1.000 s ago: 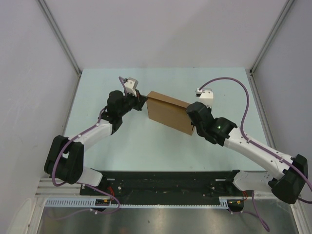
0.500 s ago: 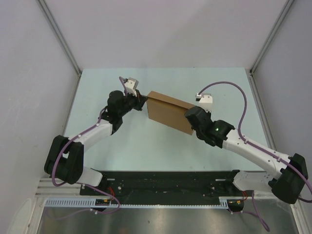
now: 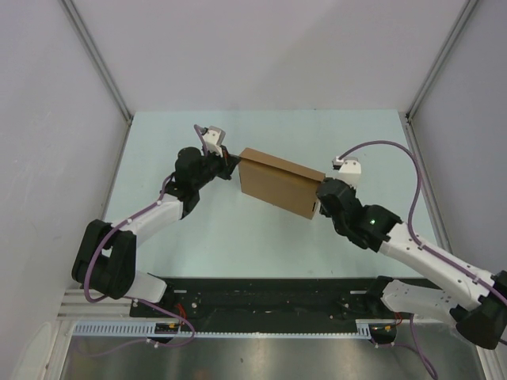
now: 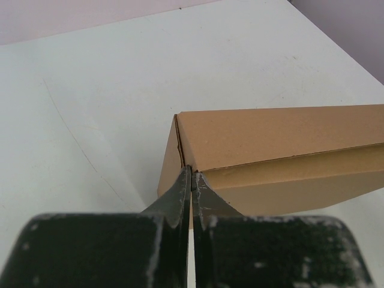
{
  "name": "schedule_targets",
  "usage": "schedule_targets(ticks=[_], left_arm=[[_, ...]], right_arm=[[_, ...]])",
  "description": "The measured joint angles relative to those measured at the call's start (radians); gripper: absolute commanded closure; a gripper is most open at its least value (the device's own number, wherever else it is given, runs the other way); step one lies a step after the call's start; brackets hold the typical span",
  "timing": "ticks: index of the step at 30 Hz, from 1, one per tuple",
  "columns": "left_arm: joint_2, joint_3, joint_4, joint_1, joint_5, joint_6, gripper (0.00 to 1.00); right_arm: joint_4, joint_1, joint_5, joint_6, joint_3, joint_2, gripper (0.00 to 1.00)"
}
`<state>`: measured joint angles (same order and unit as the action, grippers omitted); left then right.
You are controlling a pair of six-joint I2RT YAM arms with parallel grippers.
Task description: Fold the paper box
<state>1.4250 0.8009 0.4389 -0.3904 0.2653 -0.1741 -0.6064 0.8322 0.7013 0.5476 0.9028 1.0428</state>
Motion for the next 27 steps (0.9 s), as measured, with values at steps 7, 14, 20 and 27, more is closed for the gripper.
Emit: schedule_targets(ticks=[7,14,20,27], left_arm=[[0.0,0.0,0.0,0.0,0.0,0.0,1.0],[0.0,0.0,0.0,-0.001,-0.001,0.001,1.0],[0.0,0.0,0.0,-0.002,-0.001,0.002,1.0],[0.0,0.0,0.0,-0.003,-0.002,0.002,1.0]], right_arm=[[-0.014,-0.031,-0.036,-0.015,0.157,-0.074,0.29],[0.031,-0.303,-0.312,0.034,0.149,-0.058,0.29],[0.126,-0.429,-0.582,0.116,0.023,-0.048,0.29],[0.255,-0.527,-0.785,0.21,-0.062,-0.06,0.29]])
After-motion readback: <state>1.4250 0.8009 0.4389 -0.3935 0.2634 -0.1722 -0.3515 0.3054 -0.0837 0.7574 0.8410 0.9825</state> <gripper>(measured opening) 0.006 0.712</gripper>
